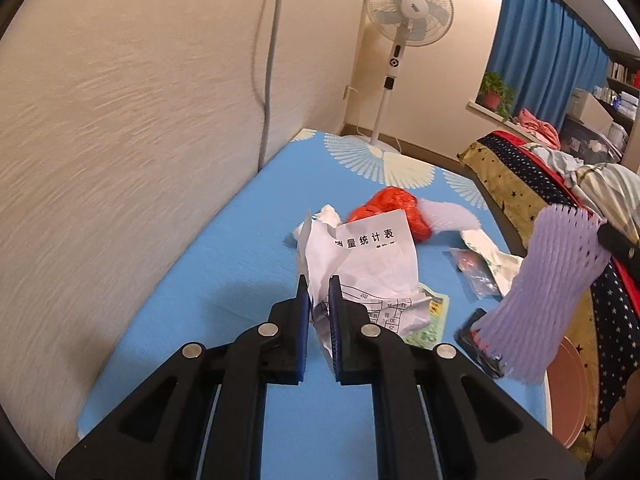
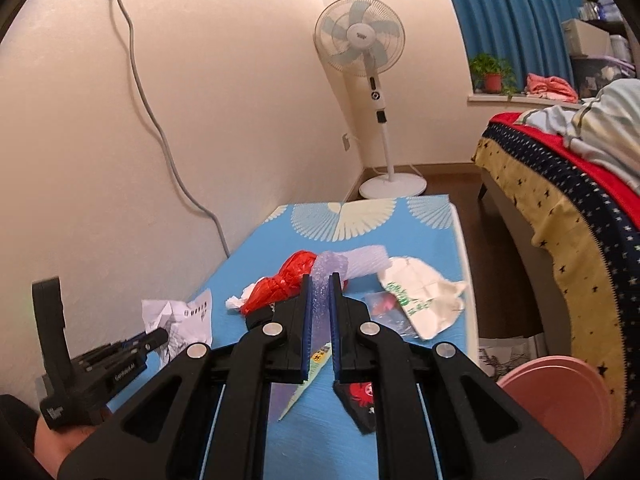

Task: Collect trash
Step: 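Carry the white paper in the left gripper while the right carries the purple net to the pink bin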

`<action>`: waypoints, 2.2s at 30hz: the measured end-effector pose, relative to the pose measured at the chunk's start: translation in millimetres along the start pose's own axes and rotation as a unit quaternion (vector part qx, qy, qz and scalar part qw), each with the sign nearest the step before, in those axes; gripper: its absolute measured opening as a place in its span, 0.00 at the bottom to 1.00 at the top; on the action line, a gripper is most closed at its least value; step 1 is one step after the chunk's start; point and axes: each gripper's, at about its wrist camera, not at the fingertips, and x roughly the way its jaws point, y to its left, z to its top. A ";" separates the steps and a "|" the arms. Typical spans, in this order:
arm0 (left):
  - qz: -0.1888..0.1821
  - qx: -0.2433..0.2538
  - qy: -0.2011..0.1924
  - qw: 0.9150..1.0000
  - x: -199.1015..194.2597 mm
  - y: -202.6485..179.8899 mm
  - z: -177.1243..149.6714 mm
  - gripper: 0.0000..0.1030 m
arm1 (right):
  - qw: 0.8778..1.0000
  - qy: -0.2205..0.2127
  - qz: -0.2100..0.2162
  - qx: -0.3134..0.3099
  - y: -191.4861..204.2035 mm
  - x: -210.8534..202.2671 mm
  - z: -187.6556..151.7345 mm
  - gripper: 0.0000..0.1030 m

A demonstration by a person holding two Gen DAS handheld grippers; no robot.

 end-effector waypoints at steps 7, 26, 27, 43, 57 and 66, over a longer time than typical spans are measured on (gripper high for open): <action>-0.005 -0.005 -0.004 1.000 -13.2 -2.5 -11.7 0.09 | 1.000 -0.010 -0.017 -0.011 -0.8 -27.7 -3.0 0.08; -0.038 0.028 -0.021 0.999 -32.3 -37.2 -28.1 0.09 | 0.993 -0.051 -0.100 0.029 -41.4 -96.2 -21.2 0.08; -0.039 0.031 -0.021 0.999 -33.0 -39.3 -28.7 0.09 | 0.993 -0.053 -0.104 0.031 -44.0 -98.7 -21.8 0.08; -0.076 0.066 -0.021 0.995 -28.8 -80.8 -34.5 0.09 | 0.981 -0.062 -0.179 0.037 -74.2 -111.1 -27.3 0.08; -0.113 0.081 -0.016 0.990 -20.7 -118.3 -36.9 0.09 | 0.974 -0.061 -0.216 0.041 -92.0 -112.9 -27.6 0.08; -0.138 0.094 -0.005 0.986 -11.8 -146.0 -43.9 0.09 | 0.968 -0.060 -0.238 0.055 -104.0 -115.6 -29.3 0.08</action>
